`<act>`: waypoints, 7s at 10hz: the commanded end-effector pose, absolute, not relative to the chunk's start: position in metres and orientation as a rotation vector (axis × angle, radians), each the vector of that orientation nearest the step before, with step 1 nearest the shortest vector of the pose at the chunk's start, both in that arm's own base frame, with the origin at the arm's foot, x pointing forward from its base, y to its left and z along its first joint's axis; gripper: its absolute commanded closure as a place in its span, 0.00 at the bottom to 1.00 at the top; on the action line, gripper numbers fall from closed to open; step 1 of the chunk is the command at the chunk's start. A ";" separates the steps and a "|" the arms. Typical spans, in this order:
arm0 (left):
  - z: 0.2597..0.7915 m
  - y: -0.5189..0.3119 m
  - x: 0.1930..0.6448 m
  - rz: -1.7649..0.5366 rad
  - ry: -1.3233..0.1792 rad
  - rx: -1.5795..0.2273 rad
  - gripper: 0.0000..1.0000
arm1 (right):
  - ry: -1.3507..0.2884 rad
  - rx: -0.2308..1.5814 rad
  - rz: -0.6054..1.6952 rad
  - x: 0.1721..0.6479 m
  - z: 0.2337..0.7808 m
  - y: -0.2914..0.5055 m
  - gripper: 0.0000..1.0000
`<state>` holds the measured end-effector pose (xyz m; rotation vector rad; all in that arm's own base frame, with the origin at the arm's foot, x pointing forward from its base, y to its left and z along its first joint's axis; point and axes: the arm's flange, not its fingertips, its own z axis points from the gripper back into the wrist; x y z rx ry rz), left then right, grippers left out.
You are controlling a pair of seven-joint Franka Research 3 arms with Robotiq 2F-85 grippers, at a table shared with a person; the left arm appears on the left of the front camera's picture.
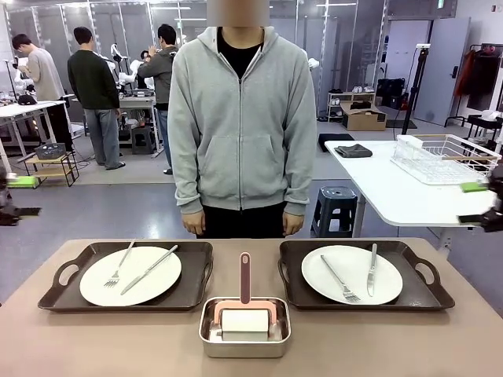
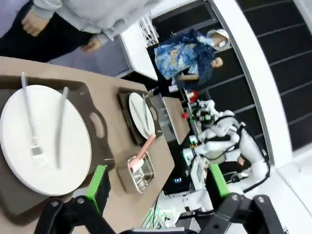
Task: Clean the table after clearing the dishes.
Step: When the left (or right) Handle tray is removed, use the left hand (or right hand) to clean the left (or right) side of the table with the Lint Roller.
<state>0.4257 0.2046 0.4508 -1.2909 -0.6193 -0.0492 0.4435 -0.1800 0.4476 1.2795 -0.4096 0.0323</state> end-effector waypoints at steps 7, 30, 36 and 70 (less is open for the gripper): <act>0.469 0.310 0.348 0.234 -0.673 -1.098 0.00 | -0.516 1.210 -0.214 0.373 0.400 -0.295 0.00; 0.559 0.057 0.499 -0.701 -0.516 -0.609 0.00 | -0.504 1.231 -0.209 0.377 0.402 -0.300 0.00; 0.513 -0.152 0.516 -1.246 -0.291 -0.346 0.00 | -0.504 1.231 -0.209 0.377 0.402 -0.300 0.00; 0.394 -0.391 0.562 -1.571 0.302 -0.368 0.00 | -0.504 1.231 -0.209 0.377 0.402 -0.300 0.00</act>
